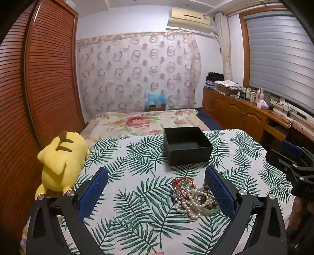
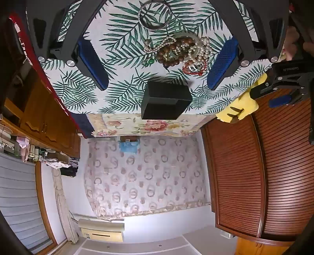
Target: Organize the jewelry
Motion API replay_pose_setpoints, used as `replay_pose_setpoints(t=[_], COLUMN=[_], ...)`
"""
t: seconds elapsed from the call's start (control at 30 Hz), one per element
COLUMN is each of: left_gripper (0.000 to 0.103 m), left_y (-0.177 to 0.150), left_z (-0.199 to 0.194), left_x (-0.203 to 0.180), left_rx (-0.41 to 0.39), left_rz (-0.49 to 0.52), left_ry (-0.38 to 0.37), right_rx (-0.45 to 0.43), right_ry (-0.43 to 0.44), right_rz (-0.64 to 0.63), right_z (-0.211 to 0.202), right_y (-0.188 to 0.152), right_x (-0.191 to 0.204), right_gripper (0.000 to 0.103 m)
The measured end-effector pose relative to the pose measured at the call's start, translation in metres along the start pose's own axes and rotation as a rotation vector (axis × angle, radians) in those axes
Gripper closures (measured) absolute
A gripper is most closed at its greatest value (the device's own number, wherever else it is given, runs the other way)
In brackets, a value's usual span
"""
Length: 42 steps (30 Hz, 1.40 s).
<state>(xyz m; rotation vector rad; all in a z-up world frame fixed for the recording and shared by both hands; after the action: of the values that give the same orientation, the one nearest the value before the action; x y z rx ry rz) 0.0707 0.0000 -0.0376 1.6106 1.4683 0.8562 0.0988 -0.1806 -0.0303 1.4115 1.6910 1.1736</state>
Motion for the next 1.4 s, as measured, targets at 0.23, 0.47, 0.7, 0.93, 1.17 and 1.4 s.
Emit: replay_pose_setpoints(t=[0.23,0.47,0.7,0.93,1.17,1.4], left_gripper=[0.008,0.008,0.008,0.008,0.008,0.008], left_y=[0.0003,0.0002,0.001,0.0006,0.0008,0.0012], left_z=[-0.0003,0.0012,0.0006,0.0001,0.0001,0.0003], left_x=[0.0,0.0001,-0.0002,0.0001,0.0001,0.0], left_rx=[-0.004,-0.003,-0.004,-0.006,-0.007,-0.011], left_rz=[0.0,0.0,-0.001,0.0,0.0,0.0], left_ry=[0.0,0.002,0.0,0.001,0.0,0.0], right_rx=[-0.002,0.0,0.0,-0.003,-0.003,-0.005], right_ry=[-0.006,0.002,0.001,0.0,0.0,0.001], right_rz=[-0.002,0.0,0.001,-0.001,0.001,0.0], right_z=[-0.0011,-0.0003,-0.0018,-0.0017,-0.0008,-0.0023], right_y=[0.0006,-0.0001,0.0005,0.0008,0.0011,0.0011], right_x=[0.0008,0.001,0.0006,0.0008,0.0006,0.0015], right_gripper=[0.002,0.002,0.002,0.002,0.002,0.002])
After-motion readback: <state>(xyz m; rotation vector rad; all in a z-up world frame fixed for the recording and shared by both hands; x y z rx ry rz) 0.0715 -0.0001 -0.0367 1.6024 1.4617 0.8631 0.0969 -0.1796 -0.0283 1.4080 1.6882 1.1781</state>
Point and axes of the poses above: each gripper's, at about its wrist camera, not at the fingertips, and z roughly the way its jaws point, x to its left, y to its top, the point moved 8 cm from there along z, roughly the way its jaws point, and after that the axes turned 6 degrees about -y, right-handed, at the moved point
